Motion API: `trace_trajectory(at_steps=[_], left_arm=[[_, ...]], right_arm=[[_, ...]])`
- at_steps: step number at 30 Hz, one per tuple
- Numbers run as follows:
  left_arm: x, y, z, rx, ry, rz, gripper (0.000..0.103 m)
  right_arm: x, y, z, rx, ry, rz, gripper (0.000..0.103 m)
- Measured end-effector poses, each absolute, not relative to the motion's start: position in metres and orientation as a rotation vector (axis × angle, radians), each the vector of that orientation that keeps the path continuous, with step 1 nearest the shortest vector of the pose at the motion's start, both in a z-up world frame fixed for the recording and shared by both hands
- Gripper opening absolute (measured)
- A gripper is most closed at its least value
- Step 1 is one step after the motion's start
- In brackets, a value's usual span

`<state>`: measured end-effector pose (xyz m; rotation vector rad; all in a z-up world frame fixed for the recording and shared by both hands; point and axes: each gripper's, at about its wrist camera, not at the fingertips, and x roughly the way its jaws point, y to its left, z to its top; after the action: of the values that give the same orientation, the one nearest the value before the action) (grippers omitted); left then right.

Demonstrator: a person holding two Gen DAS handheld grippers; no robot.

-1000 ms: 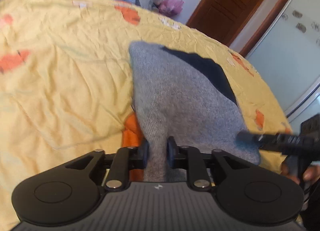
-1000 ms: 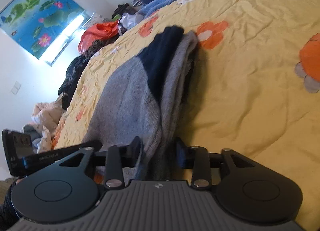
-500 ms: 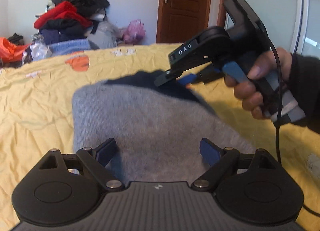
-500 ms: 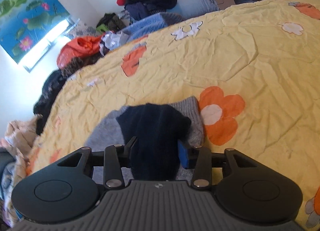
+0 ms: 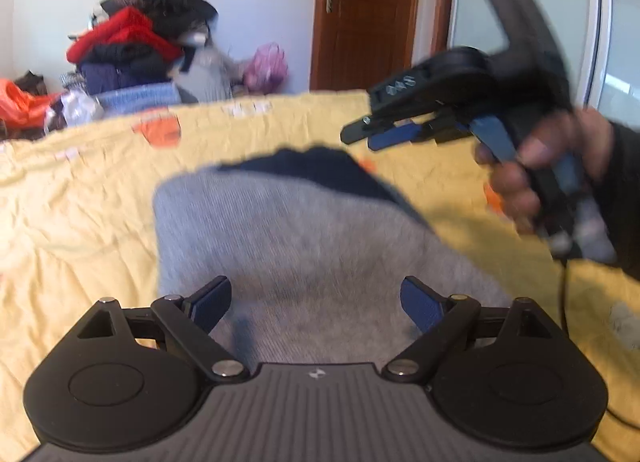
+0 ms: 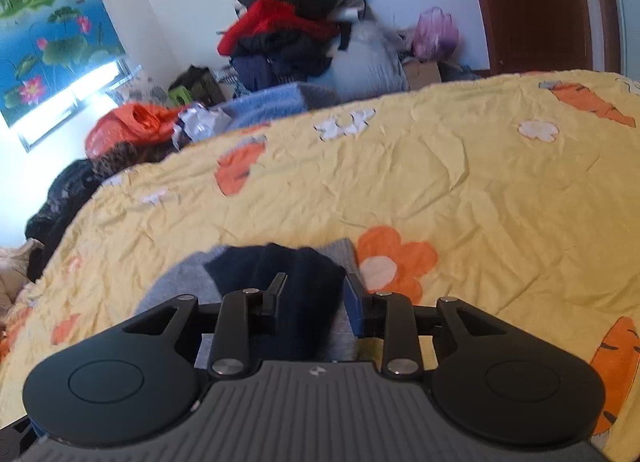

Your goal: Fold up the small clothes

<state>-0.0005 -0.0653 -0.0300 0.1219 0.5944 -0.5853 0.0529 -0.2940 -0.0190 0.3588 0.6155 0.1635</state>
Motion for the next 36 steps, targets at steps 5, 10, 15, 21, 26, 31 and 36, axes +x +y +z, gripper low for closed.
trace_trajectory(at_steps=[5,10,15,21,26,31,36], left_arm=[[0.044,-0.075,-0.035,0.117,0.629,-0.473,0.093],[0.062,-0.077,-0.051,0.126,0.669,-0.447,0.096],[0.062,-0.072,-0.053,0.118,0.666,-0.447,0.100],[0.010,-0.049,-0.038,0.139,0.601,-0.446,0.098],[-0.011,-0.053,-0.060,0.188,0.679,-0.426,0.098],[-0.009,-0.048,-0.061,0.131,0.704,-0.394,0.099],[-0.024,-0.035,-0.049,0.142,0.682,-0.375,0.098]], right_arm=[[0.063,-0.257,-0.029,0.269,0.673,0.215,0.038],[0.082,-0.253,-0.061,0.267,0.748,0.201,0.032],[0.079,-0.253,-0.057,0.279,0.758,0.195,0.031],[0.007,-0.266,-0.036,0.387,0.685,0.235,0.041],[-0.025,-0.248,-0.065,0.278,0.737,0.219,0.041],[-0.026,-0.242,-0.063,0.245,0.731,0.201,0.042],[-0.035,-0.235,-0.055,0.189,0.742,0.165,0.043]])
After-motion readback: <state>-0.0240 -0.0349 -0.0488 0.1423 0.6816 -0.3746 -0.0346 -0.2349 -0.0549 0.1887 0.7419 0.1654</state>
